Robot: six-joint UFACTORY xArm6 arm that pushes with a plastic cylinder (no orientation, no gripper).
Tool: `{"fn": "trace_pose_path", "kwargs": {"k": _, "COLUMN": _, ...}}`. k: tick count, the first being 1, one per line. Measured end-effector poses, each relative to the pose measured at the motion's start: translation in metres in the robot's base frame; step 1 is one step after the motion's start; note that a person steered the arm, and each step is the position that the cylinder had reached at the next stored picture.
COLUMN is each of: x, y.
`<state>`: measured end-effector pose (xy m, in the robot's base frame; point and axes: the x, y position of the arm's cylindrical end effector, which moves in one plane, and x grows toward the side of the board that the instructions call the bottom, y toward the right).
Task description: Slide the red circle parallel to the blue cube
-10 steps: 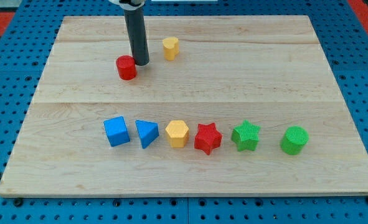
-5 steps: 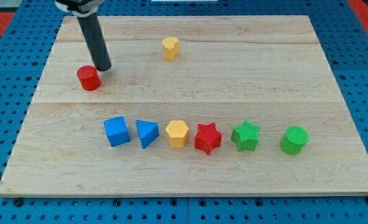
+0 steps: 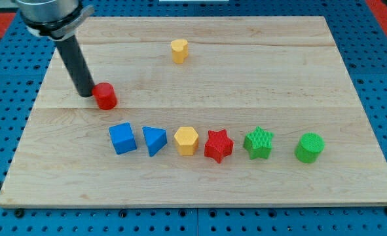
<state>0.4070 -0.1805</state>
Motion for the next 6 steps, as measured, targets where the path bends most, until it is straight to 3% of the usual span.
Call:
{"fn": "trace_pose_path", "kwargs": {"k": 2, "x": -0.013, "y": 0.015}}
{"fn": "trace_pose_path", "kwargs": {"k": 5, "x": -0.002, "y": 0.108}}
{"fn": "trace_pose_path", "kwargs": {"k": 6, "x": -0.001, "y": 0.082}}
